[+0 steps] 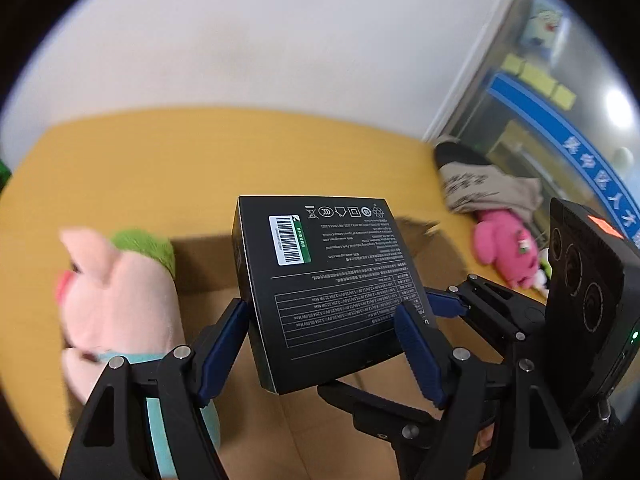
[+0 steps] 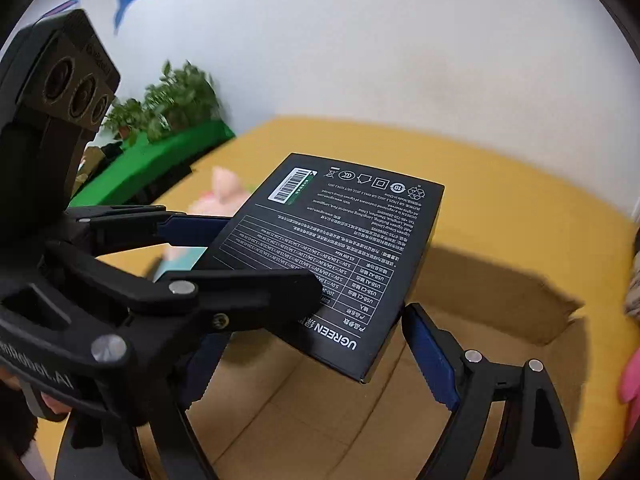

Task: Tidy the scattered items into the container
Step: 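Carry the black product box over the box and release it inside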

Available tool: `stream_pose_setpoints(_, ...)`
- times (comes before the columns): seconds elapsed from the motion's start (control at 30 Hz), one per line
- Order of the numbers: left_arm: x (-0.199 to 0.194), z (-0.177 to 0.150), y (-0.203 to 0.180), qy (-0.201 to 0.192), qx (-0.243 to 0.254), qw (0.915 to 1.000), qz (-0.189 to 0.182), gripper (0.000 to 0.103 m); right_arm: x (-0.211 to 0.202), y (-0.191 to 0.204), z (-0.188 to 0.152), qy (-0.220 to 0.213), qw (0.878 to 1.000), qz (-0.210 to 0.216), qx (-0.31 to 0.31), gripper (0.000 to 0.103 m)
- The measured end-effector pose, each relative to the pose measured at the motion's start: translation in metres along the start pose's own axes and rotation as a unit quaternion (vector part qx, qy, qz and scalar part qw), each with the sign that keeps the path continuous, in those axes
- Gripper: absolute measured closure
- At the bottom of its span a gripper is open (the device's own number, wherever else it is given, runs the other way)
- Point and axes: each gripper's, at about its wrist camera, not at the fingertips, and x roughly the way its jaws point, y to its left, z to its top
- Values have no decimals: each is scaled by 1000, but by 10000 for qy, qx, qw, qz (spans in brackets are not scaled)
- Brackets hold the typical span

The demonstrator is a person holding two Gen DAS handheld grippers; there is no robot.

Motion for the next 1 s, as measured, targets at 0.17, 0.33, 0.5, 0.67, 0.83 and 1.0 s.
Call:
stream_pose_setpoints(0.17, 45, -10, 11, 487, -109, 9983, 290, 29, 54, -23, -12, 499, 9981, 102, 337, 13)
stream_pose_setpoints(0.33, 58, -16, -2, 607, 158, 9945, 836, 31, 86, -35, -21, 882, 9935, 243, 677, 14)
stream_pose_setpoints(0.5, 36, -17, -10, 460, 97, 9942, 967, 31, 76, -42, -24, 936, 9921, 8, 837, 8)
stream_pose_setpoints(0.67, -47, -25, -28, -301, 159, 9958, 855, 29, 3, -26, -28, 638, 9942, -441, 749, 6)
stream_pose_setpoints(0.83, -139, -68, -60, -1163, 540, 9857, 1094, 25, -113, 1, -63, -215, 9909, -963, 911, 0)
stream_pose_setpoints(1.0, -186, -136, -93, -1704, 754, 9787, 856, 45, -174, 45, -117, -882, 9868, -1164, 698, 14)
